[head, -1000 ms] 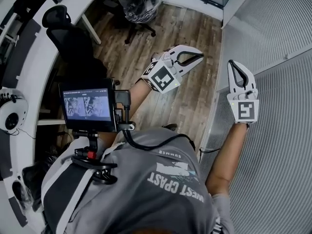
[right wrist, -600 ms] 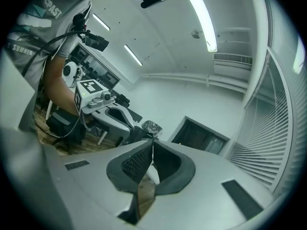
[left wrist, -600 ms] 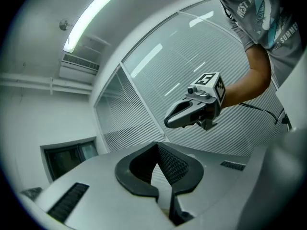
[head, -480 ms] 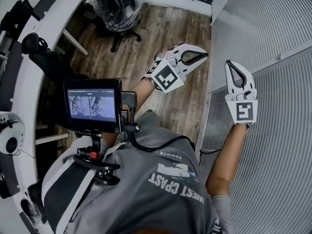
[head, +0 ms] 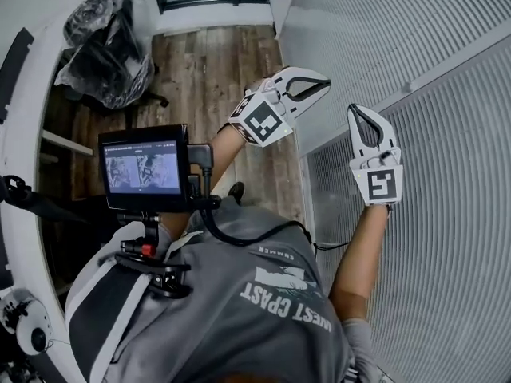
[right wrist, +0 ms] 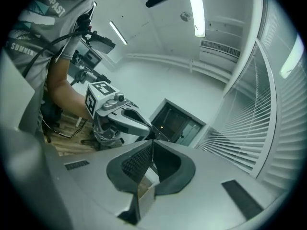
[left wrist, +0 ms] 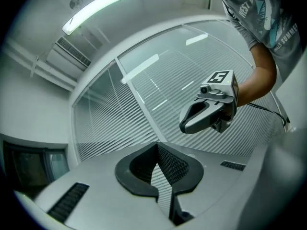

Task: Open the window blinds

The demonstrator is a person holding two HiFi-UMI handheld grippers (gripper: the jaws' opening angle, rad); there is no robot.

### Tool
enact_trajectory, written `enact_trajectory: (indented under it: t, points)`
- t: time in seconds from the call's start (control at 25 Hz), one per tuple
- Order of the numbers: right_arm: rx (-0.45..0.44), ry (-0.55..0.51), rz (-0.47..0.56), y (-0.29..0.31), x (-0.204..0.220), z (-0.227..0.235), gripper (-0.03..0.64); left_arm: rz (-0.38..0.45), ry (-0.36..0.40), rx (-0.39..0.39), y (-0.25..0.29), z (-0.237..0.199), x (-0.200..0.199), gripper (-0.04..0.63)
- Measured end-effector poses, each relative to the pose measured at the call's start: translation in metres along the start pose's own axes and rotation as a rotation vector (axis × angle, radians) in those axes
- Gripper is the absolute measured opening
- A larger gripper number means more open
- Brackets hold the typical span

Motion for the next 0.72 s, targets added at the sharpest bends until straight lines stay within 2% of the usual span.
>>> enact_trajectory:
  t: [0.12,0.28,0.52,0.72]
  points:
    - [0.057,-0.016,-0.049,0.021,0.025,0.029,0.002,0.044,-0.004,0.054,0.043,-0.037,0.022,0.005]
    - [0.137,-0.003,-0.128,0.035,0.048,0.044,0.002,0.092,-0.013,0.137,0.081,-0.067,0.049,0.005]
    - [0.208,0.005,-0.21,0.04,0.083,0.067,0.002,0.115,0.014,0.241,0.15,-0.083,0.063,0.005]
    - [0.251,0.014,-0.253,0.023,0.098,0.086,0.002,0.103,-0.026,0.296,0.211,-0.082,0.065,0.005]
Point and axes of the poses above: the fingertips, and each gripper's own axes: y forward along the fingers, z to its right, x out of its underside, the point moved 7 cm from there along -y, backward along the fingers, and after that the axes turned 15 degrees about x, right-handed, at the moved point
